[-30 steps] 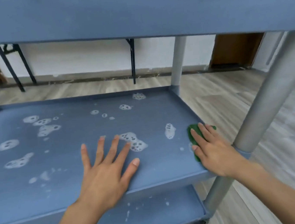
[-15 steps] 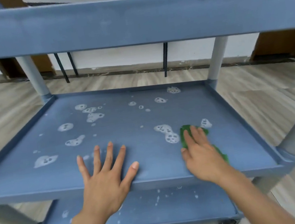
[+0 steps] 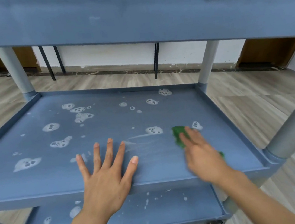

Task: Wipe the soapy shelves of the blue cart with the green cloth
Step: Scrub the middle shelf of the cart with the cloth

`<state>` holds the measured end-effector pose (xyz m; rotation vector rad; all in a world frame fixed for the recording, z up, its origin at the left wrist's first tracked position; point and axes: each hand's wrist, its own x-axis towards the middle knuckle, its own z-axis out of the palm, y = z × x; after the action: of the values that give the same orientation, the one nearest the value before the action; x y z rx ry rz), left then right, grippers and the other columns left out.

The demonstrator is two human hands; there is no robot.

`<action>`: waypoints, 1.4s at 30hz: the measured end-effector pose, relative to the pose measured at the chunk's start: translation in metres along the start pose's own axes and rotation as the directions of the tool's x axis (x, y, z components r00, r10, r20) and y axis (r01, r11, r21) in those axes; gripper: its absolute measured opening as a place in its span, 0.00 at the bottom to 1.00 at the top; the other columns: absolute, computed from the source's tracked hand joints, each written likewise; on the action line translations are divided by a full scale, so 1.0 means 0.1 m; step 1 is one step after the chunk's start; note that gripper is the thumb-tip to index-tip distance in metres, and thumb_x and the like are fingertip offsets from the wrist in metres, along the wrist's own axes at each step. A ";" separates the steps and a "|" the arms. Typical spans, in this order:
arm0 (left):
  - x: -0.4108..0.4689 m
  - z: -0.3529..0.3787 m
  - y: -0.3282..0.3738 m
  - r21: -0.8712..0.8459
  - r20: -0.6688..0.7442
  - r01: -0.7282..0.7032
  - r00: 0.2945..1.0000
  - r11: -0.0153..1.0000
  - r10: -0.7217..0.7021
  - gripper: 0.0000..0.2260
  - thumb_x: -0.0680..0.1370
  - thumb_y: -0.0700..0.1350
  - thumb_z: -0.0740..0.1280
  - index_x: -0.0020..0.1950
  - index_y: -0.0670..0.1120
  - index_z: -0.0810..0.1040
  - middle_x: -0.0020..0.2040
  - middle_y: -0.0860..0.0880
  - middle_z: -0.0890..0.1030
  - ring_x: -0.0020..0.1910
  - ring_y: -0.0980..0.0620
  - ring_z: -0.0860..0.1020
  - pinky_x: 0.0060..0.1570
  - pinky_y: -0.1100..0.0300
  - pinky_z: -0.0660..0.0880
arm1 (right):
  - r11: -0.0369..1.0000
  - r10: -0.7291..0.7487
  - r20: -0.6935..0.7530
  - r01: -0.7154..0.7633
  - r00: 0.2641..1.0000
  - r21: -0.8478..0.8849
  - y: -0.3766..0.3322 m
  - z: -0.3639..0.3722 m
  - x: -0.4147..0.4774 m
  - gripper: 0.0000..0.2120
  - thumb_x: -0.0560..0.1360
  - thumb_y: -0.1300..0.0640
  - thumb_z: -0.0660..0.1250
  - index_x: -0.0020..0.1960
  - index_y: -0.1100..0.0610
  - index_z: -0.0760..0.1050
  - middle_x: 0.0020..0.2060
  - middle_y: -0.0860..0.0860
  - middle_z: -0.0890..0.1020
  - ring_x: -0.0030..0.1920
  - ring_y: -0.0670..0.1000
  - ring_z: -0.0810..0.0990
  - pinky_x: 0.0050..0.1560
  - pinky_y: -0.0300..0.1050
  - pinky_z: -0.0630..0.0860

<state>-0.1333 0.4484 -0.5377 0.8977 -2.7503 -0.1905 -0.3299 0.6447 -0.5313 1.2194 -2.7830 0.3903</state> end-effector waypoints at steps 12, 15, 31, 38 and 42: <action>0.08 0.10 0.02 0.125 0.067 -0.031 0.997 0.992 0.023 0.45 0.68 0.71 0.19 0.82 0.61 0.47 0.83 0.55 0.49 0.82 0.43 0.42 0.72 0.31 0.34 | 0.912 0.406 0.013 -0.406 0.914 0.065 0.41 -0.16 0.66 0.25 0.81 0.60 0.55 0.76 0.65 0.59 0.80 0.61 0.53 0.79 0.62 0.49 0.76 0.57 0.57; 0.10 0.11 0.01 0.101 0.060 -0.009 0.998 0.995 0.003 0.42 0.69 0.73 0.22 0.81 0.64 0.45 0.83 0.57 0.47 0.82 0.45 0.40 0.72 0.32 0.33 | 0.936 0.335 0.037 -0.337 0.942 0.100 0.16 -0.09 0.79 0.27 0.81 0.59 0.56 0.78 0.63 0.57 0.80 0.59 0.51 0.80 0.60 0.49 0.77 0.54 0.56; 0.09 0.09 0.04 -0.028 -0.040 0.030 0.999 0.999 -0.031 0.37 0.73 0.70 0.25 0.80 0.57 0.34 0.82 0.57 0.41 0.81 0.49 0.36 0.75 0.37 0.34 | 0.659 -0.040 -0.036 0.054 0.999 0.750 -1.27 0.13 0.71 0.22 0.74 0.65 0.64 0.66 0.50 0.79 0.58 0.49 0.84 0.58 0.48 0.81 0.62 0.39 0.73; 0.08 0.13 0.02 0.019 -0.012 0.034 0.999 0.999 -0.034 0.37 0.73 0.72 0.26 0.81 0.60 0.36 0.82 0.57 0.42 0.81 0.47 0.37 0.74 0.37 0.33 | 0.732 0.225 -0.124 -0.083 0.966 0.677 0.03 -0.54 0.52 0.19 0.78 0.57 0.68 0.62 0.36 0.78 0.45 0.43 0.85 0.36 0.38 0.81 0.40 0.32 0.74; 0.11 0.13 0.02 0.035 0.026 0.033 0.999 0.999 -0.034 0.39 0.70 0.73 0.23 0.80 0.62 0.35 0.82 0.56 0.40 0.81 0.46 0.35 0.73 0.35 0.32 | 0.959 0.210 -0.013 -0.203 0.978 0.196 0.56 -0.33 0.38 0.23 0.82 0.56 0.60 0.77 0.53 0.65 0.75 0.55 0.68 0.71 0.58 0.71 0.69 0.46 0.66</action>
<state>-0.1466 0.4442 -0.5479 0.9576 -2.7727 -0.1628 -0.3979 0.6632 -0.5040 0.9431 -2.9085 0.7066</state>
